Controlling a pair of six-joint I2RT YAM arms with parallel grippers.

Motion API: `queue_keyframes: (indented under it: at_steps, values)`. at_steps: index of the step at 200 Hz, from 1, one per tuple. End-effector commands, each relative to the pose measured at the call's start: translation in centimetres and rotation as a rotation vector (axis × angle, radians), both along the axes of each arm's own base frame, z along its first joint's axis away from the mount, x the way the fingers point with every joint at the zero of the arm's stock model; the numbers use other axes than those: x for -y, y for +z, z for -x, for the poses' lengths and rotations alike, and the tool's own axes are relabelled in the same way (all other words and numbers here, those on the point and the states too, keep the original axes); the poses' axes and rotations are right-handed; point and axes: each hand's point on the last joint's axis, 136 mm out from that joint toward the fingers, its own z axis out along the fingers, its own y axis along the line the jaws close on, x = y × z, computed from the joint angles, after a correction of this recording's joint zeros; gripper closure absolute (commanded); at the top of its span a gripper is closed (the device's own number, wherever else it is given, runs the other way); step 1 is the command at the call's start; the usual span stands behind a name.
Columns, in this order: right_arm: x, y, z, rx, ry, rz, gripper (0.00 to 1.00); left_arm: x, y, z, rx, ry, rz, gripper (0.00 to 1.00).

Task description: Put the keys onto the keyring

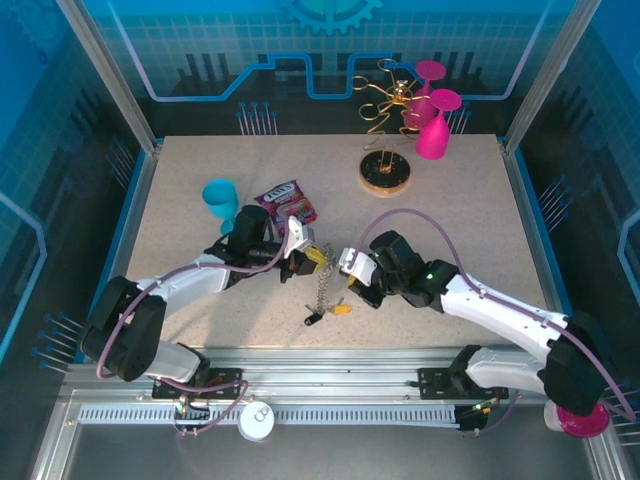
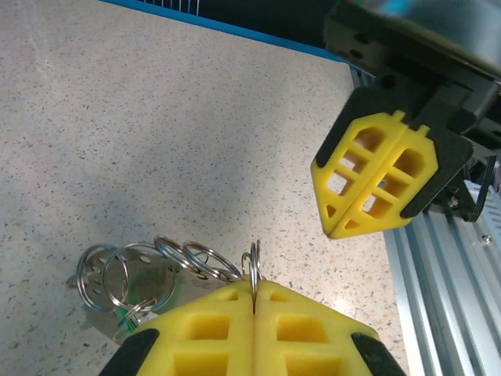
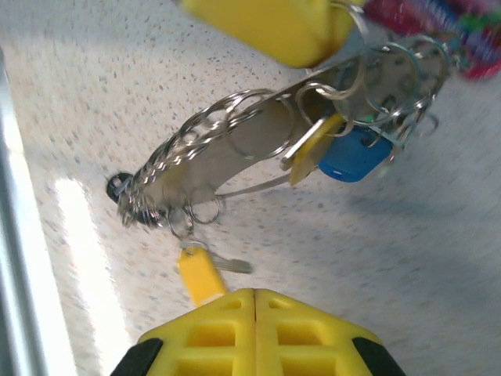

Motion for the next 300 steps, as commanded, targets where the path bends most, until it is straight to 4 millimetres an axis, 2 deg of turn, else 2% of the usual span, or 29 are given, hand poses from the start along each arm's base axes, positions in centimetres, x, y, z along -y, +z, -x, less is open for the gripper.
queue_keyframes:
  at_steps: [1,22,47,54,95,156,201,225,249,300]
  values:
    - [0.0,-1.6,1.2,-0.372,-0.299,-0.088,1.0,0.2,-0.3,0.8,0.091,-0.033,-0.037,1.0]
    - [0.4,-3.4,1.3,-0.479,-0.425,-0.097,1.0,0.4,-1.4,1.2,0.102,-0.048,-0.092,1.0]
    - [0.9,-4.2,0.8,-0.525,-0.509,-0.139,1.0,0.5,-1.8,1.6,0.125,-0.064,-0.119,1.0]
    - [1.0,-4.3,0.7,-0.529,-0.518,-0.146,0.95,0.5,-1.6,1.6,0.136,-0.061,-0.112,1.0]
    - [2.2,-3.8,0.1,-0.508,-0.517,-0.165,0.79,0.4,-0.9,2.0,0.176,-0.061,-0.08,1.0]
    - [3.5,-3.8,0.1,-0.496,-0.536,-0.156,0.73,0.3,0.4,2.2,0.234,-0.049,-0.033,1.0]
    - [3.9,-3.7,0.1,-0.48,-0.54,-0.158,0.72,-0.3,2.8,2.1,0.279,-0.01,0.029,1.0]
    - [3.2,-2.3,-0.3,-0.409,-0.451,-0.183,0.71,-0.6,3.9,2.4,0.283,-0.007,0.068,1.0]
    - [2.0,0.4,-0.8,-0.246,-0.293,-0.238,0.71,-0.7,4.5,2.7,0.277,-0.013,0.098,1.0]
    - [0.0,5.8,-0.4,0.106,0.006,-0.353,0.7,-0.6,6.1,3.6,0.271,-0.05,0.16,1.0]
